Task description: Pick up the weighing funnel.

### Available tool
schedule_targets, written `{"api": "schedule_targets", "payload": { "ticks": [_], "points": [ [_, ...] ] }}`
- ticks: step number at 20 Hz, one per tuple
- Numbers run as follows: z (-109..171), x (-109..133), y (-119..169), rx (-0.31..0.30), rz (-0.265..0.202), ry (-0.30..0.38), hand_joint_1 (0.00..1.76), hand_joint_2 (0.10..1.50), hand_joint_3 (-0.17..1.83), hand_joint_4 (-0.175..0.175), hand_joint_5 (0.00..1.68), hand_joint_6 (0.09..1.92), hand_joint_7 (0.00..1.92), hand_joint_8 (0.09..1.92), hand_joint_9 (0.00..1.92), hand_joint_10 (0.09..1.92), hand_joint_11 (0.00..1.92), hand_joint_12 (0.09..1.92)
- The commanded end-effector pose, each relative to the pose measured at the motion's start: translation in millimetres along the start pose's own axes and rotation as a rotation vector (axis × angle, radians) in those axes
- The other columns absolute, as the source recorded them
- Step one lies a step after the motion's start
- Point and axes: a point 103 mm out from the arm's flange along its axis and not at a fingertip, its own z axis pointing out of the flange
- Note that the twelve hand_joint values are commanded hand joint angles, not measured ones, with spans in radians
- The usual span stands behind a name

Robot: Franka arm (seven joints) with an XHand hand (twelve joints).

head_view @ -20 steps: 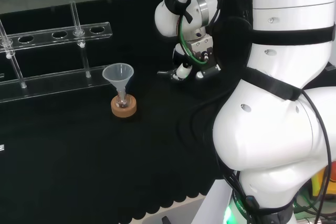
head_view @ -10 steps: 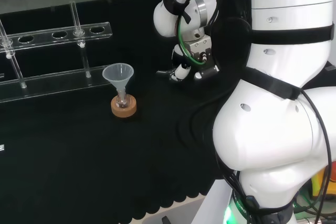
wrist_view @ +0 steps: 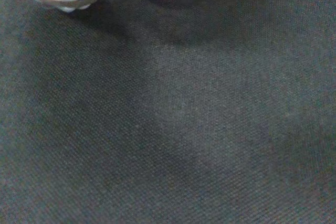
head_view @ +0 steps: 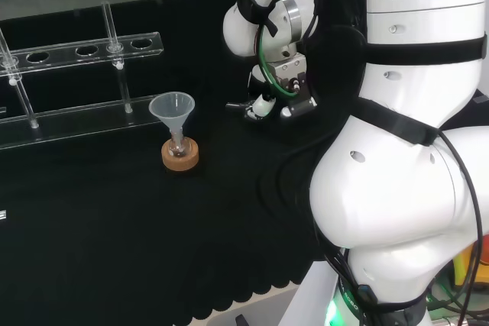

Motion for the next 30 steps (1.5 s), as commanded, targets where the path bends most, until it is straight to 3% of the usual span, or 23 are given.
{"api": "schedule_targets", "payload": {
  "ticks": [1,7,19,30],
  "points": [
    [-0.9,3.0,0.5,-0.018,0.006,0.003,1.04,0.81,0.38,0.175,1.19,0.66,1.38,0.52,1.14,0.26,0.00,1.65],
    [-2.4,2.7,0.8,-0.030,0.009,0.004,1.09,0.86,0.28,0.175,1.23,0.61,1.45,0.45,1.19,0.23,0.03,1.64],
    [-5.5,-4.0,-1.7,-0.053,0.017,0.012,1.09,0.83,0.34,0.175,1.25,0.60,1.49,0.40,1.41,0.28,0.25,1.52],
    [-22.4,-14.9,-6.7,-0.059,0.023,0.044,1.10,0.77,0.43,0.175,1.27,0.58,1.53,0.39,1.42,0.33,0.29,1.48]
  ]
}}
